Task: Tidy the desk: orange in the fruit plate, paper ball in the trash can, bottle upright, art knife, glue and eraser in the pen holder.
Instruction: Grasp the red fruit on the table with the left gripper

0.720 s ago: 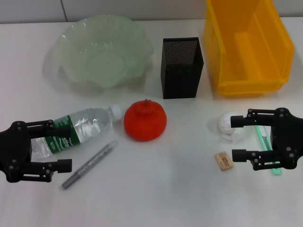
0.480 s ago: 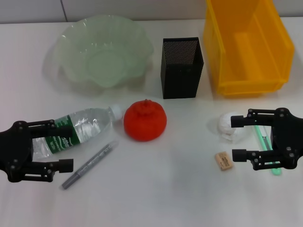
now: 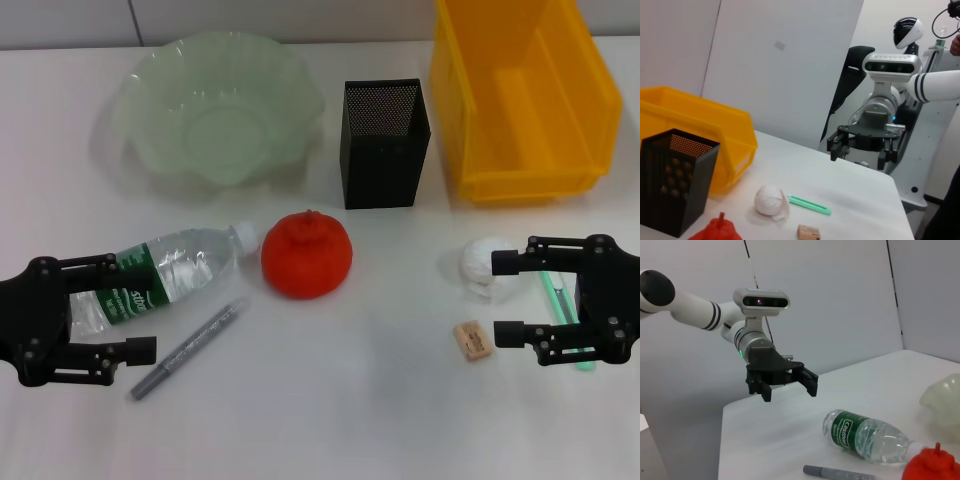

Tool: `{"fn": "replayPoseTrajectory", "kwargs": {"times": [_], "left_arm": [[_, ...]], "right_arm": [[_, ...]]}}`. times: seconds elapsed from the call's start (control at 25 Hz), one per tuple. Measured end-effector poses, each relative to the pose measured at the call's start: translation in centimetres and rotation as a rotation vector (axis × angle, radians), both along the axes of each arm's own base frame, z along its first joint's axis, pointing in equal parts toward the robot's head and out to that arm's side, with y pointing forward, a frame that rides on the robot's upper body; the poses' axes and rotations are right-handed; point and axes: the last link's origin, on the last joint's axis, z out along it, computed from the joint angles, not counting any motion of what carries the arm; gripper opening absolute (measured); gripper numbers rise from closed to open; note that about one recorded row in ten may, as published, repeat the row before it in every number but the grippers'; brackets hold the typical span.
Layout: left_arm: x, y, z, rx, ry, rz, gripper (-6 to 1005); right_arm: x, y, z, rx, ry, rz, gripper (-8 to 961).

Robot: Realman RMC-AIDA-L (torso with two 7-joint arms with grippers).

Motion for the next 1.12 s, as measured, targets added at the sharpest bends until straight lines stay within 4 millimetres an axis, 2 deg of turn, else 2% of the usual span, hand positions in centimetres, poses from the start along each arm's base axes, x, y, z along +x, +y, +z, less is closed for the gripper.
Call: {"fn": "replayPoseTrajectory", "kwargs": {"times": [0.32, 0.4, 0.52, 0.6, 0.64, 0.72, 0.92, 0.96, 1.0, 1.12], "left_arm": [[0.6, 1.3, 0.9, 0.066, 0.023, -0.005, 829], [1.7, 2.8, 0.8, 0.109, 0.058, -0.021, 829], [2.4, 3.6, 0.5, 0.121, 0.077, -0.022, 829], [3.8, 5.2, -0.4, 0.136, 0.114, -0.028, 829], [3.8, 5.2, -0.4, 0.136, 0.114, -0.028, 829], [5.2, 7.0, -1.8, 0.141, 0.155, -0.036, 829], [6.1, 7.9, -3.2, 0.137, 0.18, -0.033, 828], [6.7, 8.6, -5.2, 0.118, 0.201, -0.036, 828], [7.0, 8.8, -6.2, 0.1, 0.206, -0.035, 828], [7.0, 8.8, -6.2, 0.1, 0.206, -0.035, 828]], "right_arm": [[1.1, -0.6, 0.2, 0.02, -0.015, -0.045, 774], [1.9, -0.9, 0.7, 0.031, -0.026, -0.073, 774], [2.3, -1.2, 1.0, 0.04, -0.028, -0.089, 774], [2.9, -1.9, 1.4, 0.046, -0.032, -0.104, 774], [2.9, -1.9, 1.4, 0.046, -0.032, -0.104, 774], [3.2, -2.3, 1.5, 0.046, -0.038, -0.111, 774], [3.9, -3.3, 2.6, 0.063, -0.061, -0.131, 774], [4.0, -3.5, 3.0, 0.077, -0.062, -0.137, 774], [4.3, -3.9, 3.6, 0.096, -0.065, -0.145, 774], [4.4, -4.2, 4.2, 0.114, -0.065, -0.152, 774]]}}
